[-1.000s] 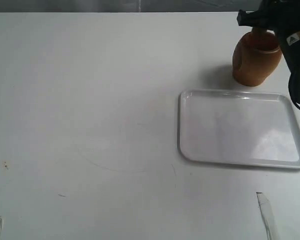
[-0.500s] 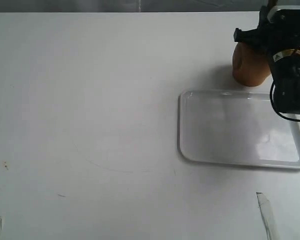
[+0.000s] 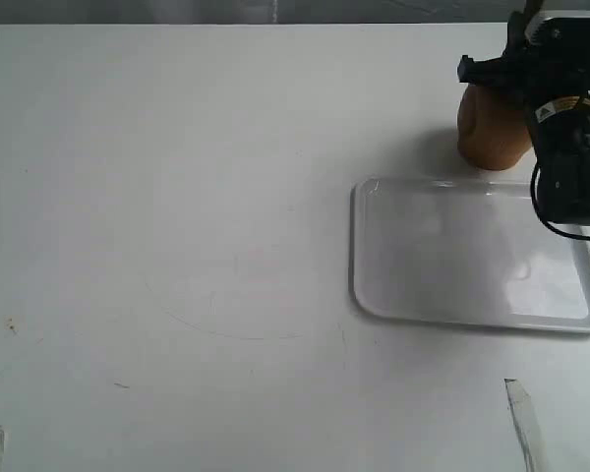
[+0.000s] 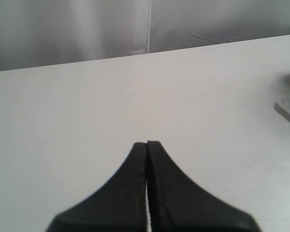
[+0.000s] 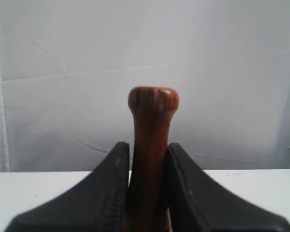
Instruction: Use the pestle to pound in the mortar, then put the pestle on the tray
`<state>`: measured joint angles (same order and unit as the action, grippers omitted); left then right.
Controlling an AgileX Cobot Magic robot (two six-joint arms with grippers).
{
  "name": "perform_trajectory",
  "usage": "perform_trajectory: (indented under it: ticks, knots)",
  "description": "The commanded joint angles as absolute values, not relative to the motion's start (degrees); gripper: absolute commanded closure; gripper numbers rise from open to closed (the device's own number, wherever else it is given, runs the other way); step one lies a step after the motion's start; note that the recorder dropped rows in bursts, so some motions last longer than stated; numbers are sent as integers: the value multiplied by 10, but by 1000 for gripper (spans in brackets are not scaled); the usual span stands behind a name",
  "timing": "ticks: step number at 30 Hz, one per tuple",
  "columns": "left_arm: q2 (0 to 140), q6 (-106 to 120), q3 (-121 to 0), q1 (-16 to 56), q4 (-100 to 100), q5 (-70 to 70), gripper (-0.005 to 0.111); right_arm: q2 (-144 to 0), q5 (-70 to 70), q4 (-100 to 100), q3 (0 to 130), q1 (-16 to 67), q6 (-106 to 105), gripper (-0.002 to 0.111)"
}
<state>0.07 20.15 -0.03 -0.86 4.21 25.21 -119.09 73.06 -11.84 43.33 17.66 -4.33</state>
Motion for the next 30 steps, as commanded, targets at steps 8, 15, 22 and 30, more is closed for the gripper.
perform_trajectory:
  ticks: [8, 15, 22, 30]
  knots:
    - [0, 197, 0, -4, 38, 250, 107, -998, 700, -115, 428, 172, -81, 108]
    - [0, 197, 0, -4, 38, 250, 107, -1117, 700, -121, 428, 172, -71, 108]
    - [0, 197, 0, -4, 38, 250, 107, -1213, 700, -124, 428, 172, -60, 108]
    - [0, 197, 0, -4, 38, 250, 107, -1044, 700, -125, 428, 172, -88, 108]
